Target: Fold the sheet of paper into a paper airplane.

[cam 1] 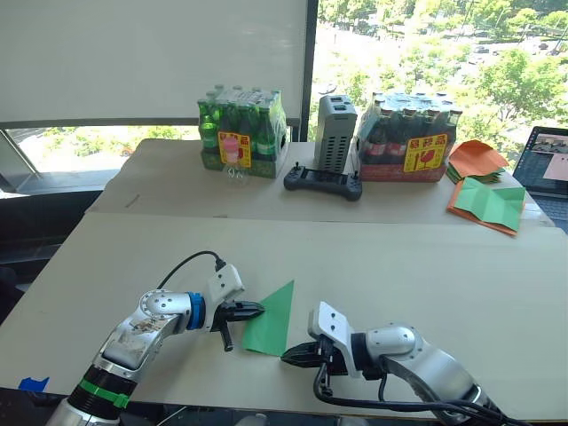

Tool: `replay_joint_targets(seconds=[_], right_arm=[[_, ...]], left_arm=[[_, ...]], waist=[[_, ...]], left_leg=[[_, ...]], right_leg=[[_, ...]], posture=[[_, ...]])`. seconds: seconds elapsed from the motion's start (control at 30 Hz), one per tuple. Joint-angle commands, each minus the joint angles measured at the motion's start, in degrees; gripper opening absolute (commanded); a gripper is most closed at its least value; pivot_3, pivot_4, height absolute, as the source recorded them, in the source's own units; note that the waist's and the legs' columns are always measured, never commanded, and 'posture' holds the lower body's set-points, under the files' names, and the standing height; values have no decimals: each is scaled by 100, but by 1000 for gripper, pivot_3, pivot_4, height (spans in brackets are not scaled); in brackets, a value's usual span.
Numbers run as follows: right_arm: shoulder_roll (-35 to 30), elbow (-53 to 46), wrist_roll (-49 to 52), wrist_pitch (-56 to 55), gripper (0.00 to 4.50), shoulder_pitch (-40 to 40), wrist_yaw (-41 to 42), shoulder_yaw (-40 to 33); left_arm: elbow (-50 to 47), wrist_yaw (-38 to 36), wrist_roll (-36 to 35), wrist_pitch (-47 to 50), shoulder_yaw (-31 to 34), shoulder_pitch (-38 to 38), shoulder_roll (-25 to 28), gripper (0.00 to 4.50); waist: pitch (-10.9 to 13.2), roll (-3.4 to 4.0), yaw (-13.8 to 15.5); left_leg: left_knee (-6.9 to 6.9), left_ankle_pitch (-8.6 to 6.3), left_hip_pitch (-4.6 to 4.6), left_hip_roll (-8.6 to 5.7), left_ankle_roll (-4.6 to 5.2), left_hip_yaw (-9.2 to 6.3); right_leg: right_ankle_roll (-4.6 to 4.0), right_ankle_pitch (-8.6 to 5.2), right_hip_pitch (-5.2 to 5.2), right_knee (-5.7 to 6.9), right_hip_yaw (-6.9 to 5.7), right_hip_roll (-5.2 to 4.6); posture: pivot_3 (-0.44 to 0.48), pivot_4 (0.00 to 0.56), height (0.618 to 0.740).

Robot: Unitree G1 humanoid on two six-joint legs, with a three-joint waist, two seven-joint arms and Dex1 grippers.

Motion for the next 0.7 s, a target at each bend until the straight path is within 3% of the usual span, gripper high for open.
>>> replay_joint_targets(seconds=[0.03,0.27,0.3,0.33,0.43,0.53,0.57,0.7], right_arm=[[109,-418,781,194,0,-176,-54,-849],[-25,-669,892,401,0,-179,-419,-1146],[-25,-644,822,372,0,-163,-501,-1133],[-14,-594,754,348,0,-159,-589,-1125],[39,-456,665,305,0,-174,-791,-1164],[18,-443,669,302,0,-164,-845,-1185],[23,-439,648,303,0,-157,-889,-1174],[75,-413,527,286,0,-147,-1064,-1108]], left_arm=[[-101,-41,-104,87,147,-128,65,59],[240,-802,-273,-460,630,-605,717,59],[370,-1022,-261,-649,628,-716,828,611],[532,-1239,-176,-893,558,-817,933,840],[1506,-1920,486,-2622,137,-1301,1091,1856],[2292,-2353,667,-3912,-13,-1765,866,2904],[2761,-2618,814,-4832,-142,-2010,767,3191],[4548,-3092,1142,-7700,-450,-3013,176,3191]], waist=[[1,0,-6],[9,-1,-3],[9,-1,-3],[9,-1,-3],[10,-1,0],[11,-3,3],[12,-5,1],[20,-18,21]], left_leg=[[1,0,0,1,0,0],[-8,1,-5,4,-2,-5],[-7,1,-6,2,-2,-5],[-6,1,-6,2,-2,-5],[-4,1,-7,-1,-1,-2],[0,1,-13,-2,-1,-3],[3,0,-16,-2,0,-4],[41,-1,-43,-3,2,-14]], right_leg=[[0,0,0,0,0,0],[-1,1,-9,0,-4,1],[-1,1,-9,0,-5,0],[-1,1,-9,-1,-5,0],[-2,1,-6,-5,-6,-7],[-2,2,-6,-8,-9,-9],[-2,2,-6,-8,-10,-10],[-3,7,-8,-10,-31,-10]], posture=[[0,150,675],[0,150,675],[0,150,675],[0,150,675],[0,150,675],[0,150,675],[0,150,675],[0,150,675]])
